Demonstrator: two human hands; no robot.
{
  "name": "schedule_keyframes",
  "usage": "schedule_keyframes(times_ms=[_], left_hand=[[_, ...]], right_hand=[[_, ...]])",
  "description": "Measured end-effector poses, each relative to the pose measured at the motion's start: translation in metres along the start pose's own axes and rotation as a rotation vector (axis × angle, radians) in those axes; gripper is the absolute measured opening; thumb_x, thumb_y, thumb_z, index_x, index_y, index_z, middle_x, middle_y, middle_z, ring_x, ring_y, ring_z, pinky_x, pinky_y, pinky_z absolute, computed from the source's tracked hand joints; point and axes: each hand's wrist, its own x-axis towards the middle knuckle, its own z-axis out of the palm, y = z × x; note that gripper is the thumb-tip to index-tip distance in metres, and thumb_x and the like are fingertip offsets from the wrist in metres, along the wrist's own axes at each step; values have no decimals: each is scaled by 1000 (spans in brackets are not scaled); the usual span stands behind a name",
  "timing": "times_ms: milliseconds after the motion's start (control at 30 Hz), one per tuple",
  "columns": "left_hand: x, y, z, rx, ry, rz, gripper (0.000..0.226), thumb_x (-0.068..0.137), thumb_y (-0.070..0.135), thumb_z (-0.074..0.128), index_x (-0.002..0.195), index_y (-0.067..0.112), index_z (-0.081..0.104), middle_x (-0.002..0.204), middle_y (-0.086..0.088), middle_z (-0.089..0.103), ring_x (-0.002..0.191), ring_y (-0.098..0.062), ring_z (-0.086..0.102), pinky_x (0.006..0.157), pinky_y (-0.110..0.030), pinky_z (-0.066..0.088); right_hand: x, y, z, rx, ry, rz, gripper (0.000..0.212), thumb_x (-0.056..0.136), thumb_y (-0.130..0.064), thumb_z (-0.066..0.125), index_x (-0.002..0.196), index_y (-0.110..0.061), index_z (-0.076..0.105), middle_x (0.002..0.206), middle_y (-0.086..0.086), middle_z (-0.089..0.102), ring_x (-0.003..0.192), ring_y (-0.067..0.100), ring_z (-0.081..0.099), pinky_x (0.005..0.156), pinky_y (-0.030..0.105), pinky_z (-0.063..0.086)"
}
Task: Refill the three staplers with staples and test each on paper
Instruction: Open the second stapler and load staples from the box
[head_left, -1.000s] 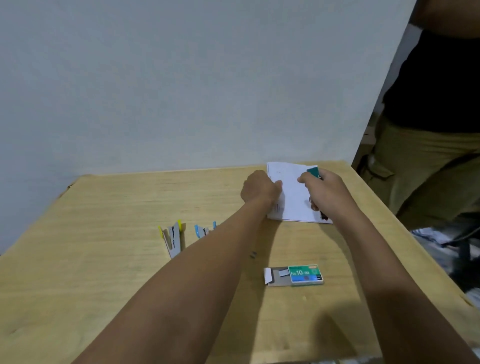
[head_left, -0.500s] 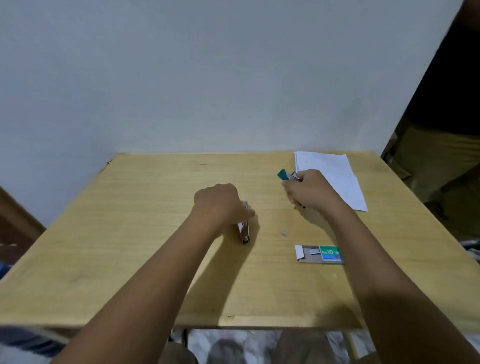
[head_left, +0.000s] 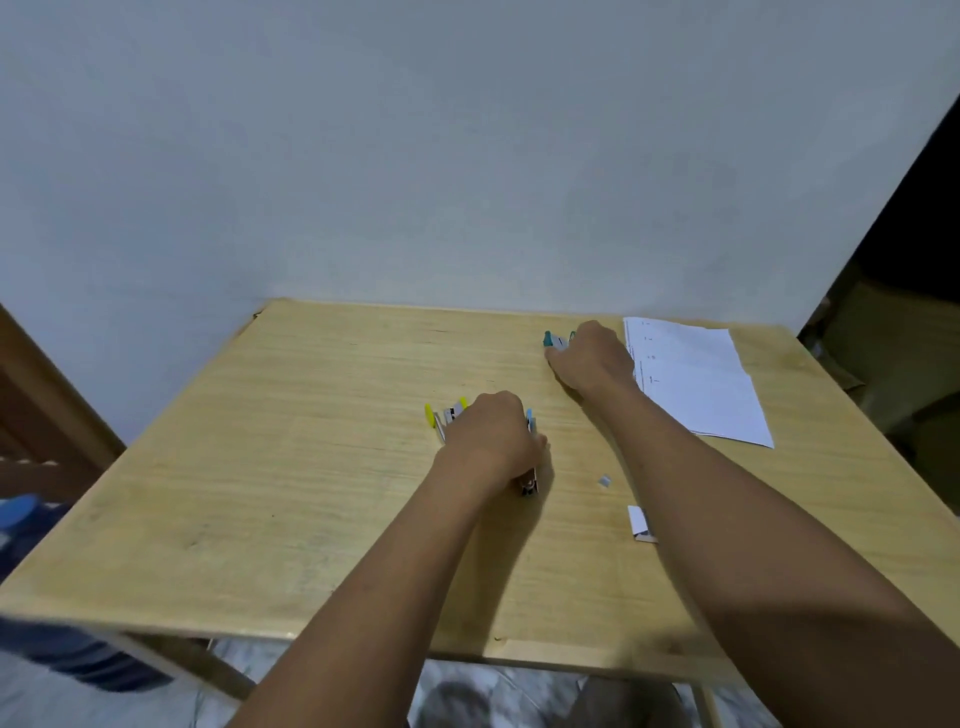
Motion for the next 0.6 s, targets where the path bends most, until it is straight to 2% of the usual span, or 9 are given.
schedule_keyframes(times_ms=[100,167,233,267,300,333,400,467,600], left_hand=[[1,1,0,-18,5,-4,26,93,34,58,89,11,48,104,-8,63,100,-26,61,72,-30,38],[1,0,0,-25,14,-2,25,93,33,58,87,11,49,98,-7,62,98,-26,61,71,-30,37],[2,-1,1,-25,22,0,25,92,32,58,85,11,49,94,-7,61,93,-26,60,68,-29,37],[3,-2,1,-26,27,-1,24,91,31,57,83,10,48,90,-6,59,89,-25,59,67,-29,37],[3,-2,2,-30,36,-2,25,91,30,57,79,11,47,85,-4,56,85,-24,56,64,-29,36],[3,-2,2,-32,47,-5,27,89,29,57,74,11,44,79,-2,53,81,-24,54,60,-28,35],[0,-3,3,-39,84,3,30,86,27,59,67,13,41,73,-3,53,75,-23,53,52,-28,30],[-4,-3,4,-103,139,25,23,82,28,62,73,10,50,79,-5,59,75,-23,57,52,-28,34],[-17,-4,6,-319,270,112,24,77,32,68,89,13,61,79,0,64,75,-20,61,61,-33,47]], right_hand=[[10,-1,3,98,-9,46,38,88,-40,64,69,-14,45,70,0,50,64,22,51,48,27,29],[12,-2,0,169,-31,59,37,87,-42,65,73,-12,49,69,3,52,69,28,56,49,30,35],[13,2,-4,250,-51,60,39,91,-39,64,103,-2,63,100,13,67,96,36,63,71,38,51],[11,5,-9,277,-57,70,47,93,-38,62,121,-1,60,120,14,64,111,34,61,84,38,49],[6,8,-15,304,-61,76,51,94,-39,61,131,-4,56,130,12,61,117,31,58,87,36,46],[2,12,-21,336,-63,70,49,93,-40,60,131,-9,57,131,9,61,114,28,60,85,33,46],[-11,19,-35,397,-73,35,34,92,-41,59,112,-15,68,113,6,70,91,20,66,74,31,49],[-31,24,-50,422,-132,8,28,92,-40,59,95,-15,71,93,7,73,73,17,65,64,30,48],[-87,24,-68,465,-327,-30,26,94,-40,60,93,-17,71,92,2,73,70,14,64,53,21,46]])
